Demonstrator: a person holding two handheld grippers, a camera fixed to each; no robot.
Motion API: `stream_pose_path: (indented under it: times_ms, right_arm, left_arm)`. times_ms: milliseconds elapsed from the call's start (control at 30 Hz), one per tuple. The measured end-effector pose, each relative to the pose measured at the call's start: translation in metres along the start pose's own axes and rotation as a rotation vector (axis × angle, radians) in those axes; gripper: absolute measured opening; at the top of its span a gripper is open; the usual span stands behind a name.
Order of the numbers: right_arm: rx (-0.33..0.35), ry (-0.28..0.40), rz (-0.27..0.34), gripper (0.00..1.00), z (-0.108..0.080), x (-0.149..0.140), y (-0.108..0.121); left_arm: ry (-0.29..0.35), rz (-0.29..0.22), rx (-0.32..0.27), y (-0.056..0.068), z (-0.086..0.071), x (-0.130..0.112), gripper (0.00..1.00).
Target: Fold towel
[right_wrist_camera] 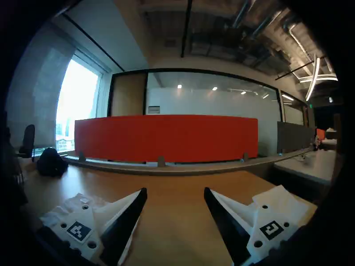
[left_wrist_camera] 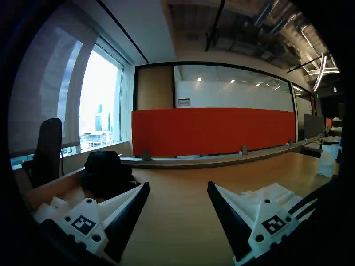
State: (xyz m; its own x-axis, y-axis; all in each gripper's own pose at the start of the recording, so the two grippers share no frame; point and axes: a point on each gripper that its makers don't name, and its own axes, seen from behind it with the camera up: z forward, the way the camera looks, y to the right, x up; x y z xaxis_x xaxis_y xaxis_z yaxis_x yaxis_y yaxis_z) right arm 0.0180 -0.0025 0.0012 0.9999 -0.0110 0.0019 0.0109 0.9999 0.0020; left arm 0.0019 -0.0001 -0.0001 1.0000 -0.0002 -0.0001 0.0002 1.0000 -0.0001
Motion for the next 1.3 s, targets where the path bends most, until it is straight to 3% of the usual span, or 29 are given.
stream_pose_path:
  times_ms: [200, 567, 800, 1000, 1300]
  right_arm:
    - [0.006, -0.003, -0.048, 0.99, 0.000, 0.044, -0.006]
    - [-0.006, -0.007, -0.051, 0.99, -0.008, 0.115, -0.007]
    - [-0.010, -0.031, -0.062, 0.99, -0.013, 0.129, -0.007]
    - [0.009, -0.074, -0.077, 0.99, -0.014, 0.129, -0.008]
    - [0.112, -0.138, -0.122, 0.99, -0.018, 0.127, -0.022]
  left_arm:
    - [0.004, 0.003, -0.001, -0.003, -0.004, 0.037, 0.97]
    - [-0.008, 0.020, -0.014, -0.003, -0.015, 0.104, 0.97]
    - [-0.034, 0.034, -0.025, 0.004, -0.020, 0.118, 0.97]
    - [-0.070, 0.042, -0.081, 0.017, -0.021, 0.123, 0.97]
    - [-0.135, 0.070, -0.185, 0.038, -0.024, 0.120, 0.96]
